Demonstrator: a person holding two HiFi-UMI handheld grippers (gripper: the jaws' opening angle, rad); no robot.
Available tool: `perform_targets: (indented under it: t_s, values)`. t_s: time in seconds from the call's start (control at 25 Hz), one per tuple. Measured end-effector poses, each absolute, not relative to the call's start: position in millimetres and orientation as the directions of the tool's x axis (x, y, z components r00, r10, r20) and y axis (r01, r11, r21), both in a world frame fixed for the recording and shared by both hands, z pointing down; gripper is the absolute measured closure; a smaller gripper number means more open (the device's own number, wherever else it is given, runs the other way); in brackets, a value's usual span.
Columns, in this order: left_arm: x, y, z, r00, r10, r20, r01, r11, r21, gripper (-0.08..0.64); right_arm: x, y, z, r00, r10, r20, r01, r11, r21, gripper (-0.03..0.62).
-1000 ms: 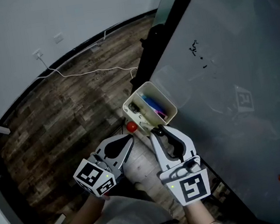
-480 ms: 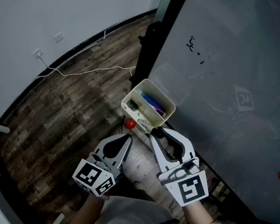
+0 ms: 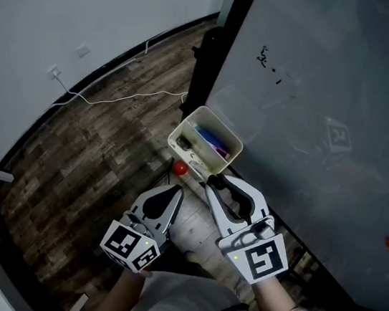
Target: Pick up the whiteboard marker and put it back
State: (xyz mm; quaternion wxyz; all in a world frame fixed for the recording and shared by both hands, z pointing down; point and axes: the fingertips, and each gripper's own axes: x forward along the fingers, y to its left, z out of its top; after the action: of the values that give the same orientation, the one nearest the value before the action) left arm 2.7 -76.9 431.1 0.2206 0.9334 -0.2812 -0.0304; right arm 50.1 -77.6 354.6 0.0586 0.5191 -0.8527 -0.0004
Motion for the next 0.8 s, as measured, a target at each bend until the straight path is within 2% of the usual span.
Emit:
perform_targets:
  t_s: [0.8]
  values:
    - [3,-54,422,0.821,-0.568,0.055,-0.534,-0.732,0.423,0.545,56,-56,353,-0.471,-0.876,0.101,-0.878,0.477,0.046,0.5]
